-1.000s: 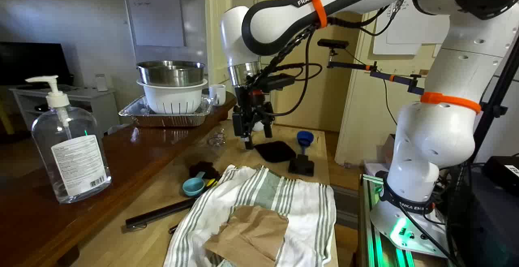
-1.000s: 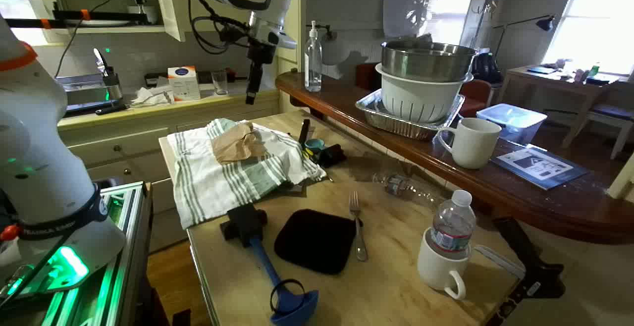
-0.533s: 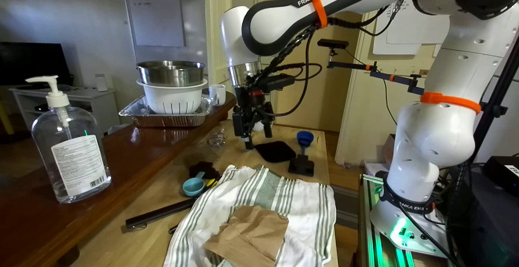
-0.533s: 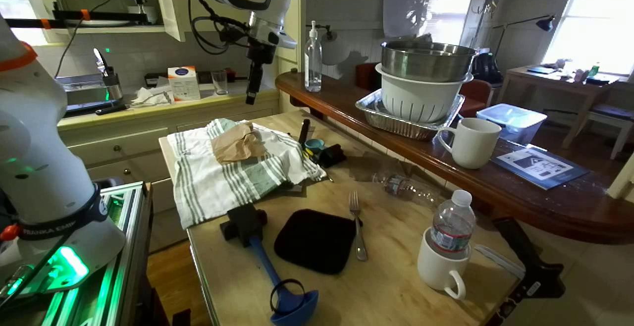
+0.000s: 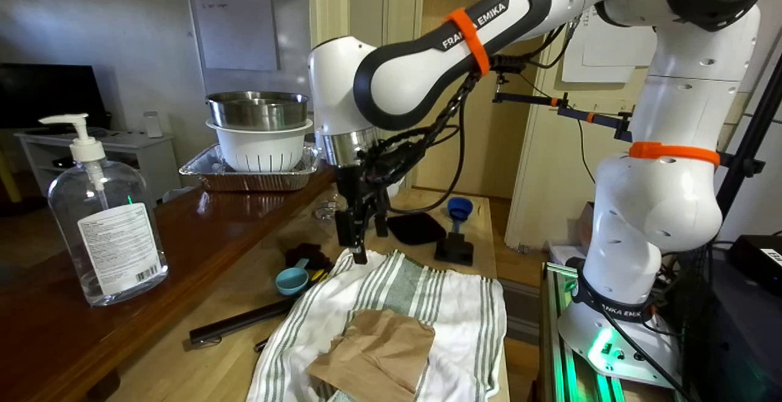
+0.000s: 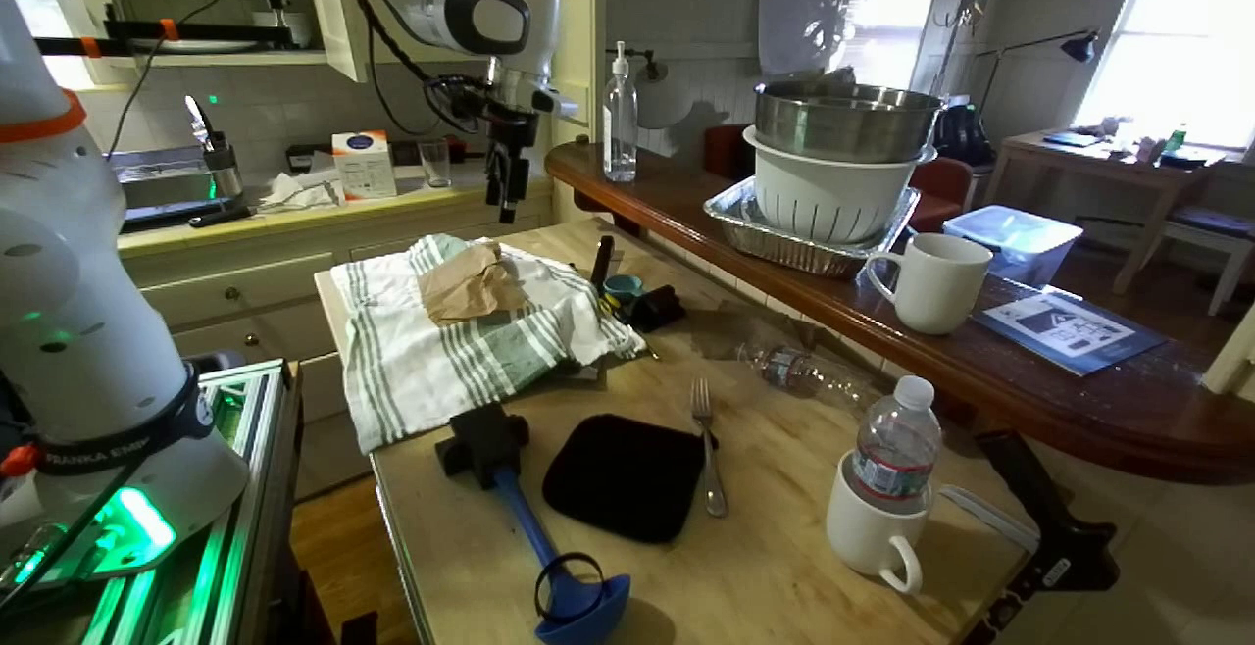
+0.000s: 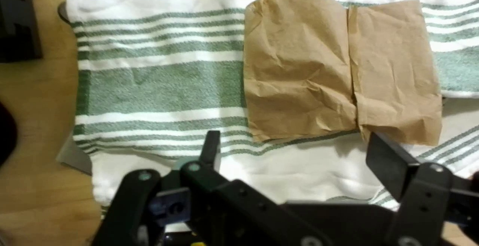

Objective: Using the brown paper, wipe the space near the soap bottle

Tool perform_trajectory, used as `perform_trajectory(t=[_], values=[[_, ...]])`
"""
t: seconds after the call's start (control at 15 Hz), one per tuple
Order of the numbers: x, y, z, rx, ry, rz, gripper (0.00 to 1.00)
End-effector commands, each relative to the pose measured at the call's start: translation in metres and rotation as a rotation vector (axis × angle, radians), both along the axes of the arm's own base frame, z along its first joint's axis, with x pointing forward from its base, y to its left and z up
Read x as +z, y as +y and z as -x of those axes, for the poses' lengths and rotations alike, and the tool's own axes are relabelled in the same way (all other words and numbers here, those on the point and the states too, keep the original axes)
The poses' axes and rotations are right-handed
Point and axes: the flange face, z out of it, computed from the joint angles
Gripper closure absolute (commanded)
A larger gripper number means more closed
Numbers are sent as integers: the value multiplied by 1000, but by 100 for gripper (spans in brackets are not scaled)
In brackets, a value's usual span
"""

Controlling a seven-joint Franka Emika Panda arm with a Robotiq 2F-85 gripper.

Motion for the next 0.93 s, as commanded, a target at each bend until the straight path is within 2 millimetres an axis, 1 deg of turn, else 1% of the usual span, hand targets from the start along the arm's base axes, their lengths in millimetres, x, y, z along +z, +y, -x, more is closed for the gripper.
perform_trajectory(t=[0.0, 0.2, 0.27, 0.33, 0.47, 0.67, 0.87], values=[[-33, 29, -15, 73, -49, -44, 0], [-61, 50, -14, 70, -7, -76, 0], [-63, 51, -9, 63, 19, -77, 0], [-55, 43, -8, 66, -7, -55, 0], [-64, 48, -7, 67, 14, -60, 0], [-64, 49, -9, 65, 13, -64, 0], [-77, 54, -11, 74, 19, -52, 0]])
